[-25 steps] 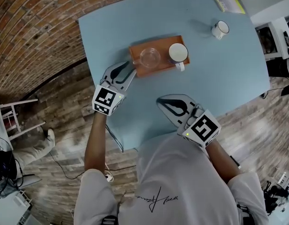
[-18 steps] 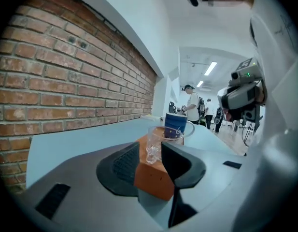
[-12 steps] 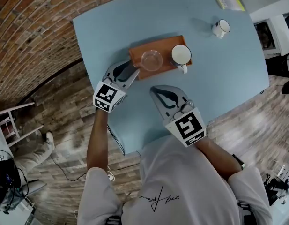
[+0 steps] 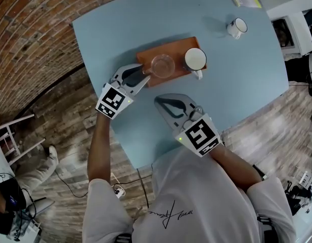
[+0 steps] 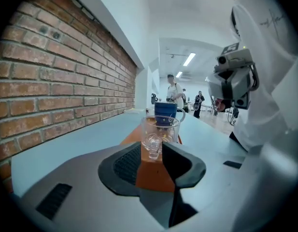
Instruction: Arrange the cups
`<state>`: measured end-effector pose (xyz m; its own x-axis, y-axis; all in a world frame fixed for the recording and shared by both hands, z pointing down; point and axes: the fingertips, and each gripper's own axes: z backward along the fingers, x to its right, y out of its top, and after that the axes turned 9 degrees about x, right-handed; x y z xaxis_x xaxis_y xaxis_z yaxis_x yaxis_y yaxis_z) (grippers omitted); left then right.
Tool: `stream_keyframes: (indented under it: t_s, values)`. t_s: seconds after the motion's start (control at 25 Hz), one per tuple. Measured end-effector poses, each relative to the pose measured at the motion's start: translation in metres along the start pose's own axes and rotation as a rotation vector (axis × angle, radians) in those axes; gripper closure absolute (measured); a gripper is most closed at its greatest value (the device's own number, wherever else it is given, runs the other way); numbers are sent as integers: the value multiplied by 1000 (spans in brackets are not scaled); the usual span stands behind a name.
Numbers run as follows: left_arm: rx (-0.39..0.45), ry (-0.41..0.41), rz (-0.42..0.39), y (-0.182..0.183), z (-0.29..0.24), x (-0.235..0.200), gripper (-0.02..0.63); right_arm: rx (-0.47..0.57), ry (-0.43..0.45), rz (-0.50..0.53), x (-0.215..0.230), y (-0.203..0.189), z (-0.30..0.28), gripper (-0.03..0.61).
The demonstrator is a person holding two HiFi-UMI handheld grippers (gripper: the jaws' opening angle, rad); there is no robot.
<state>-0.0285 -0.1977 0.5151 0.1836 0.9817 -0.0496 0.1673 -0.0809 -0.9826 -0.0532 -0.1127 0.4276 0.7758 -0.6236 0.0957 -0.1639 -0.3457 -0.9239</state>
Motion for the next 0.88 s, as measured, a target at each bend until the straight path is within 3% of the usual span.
stream_keyframes:
  t_s: [0.44,0.6,0.88]
  values:
    - [6,-98,-40,0,-7,8,493,-26,-2,-24,5,-10,-2,557]
    - [-3,-92,-82,-3,-7,7,541,-31,3,-31,7,-11,-5,557]
    - [22,-99,-61,-2,-7,10,552,-40,8,-42,5,-15,-7,557]
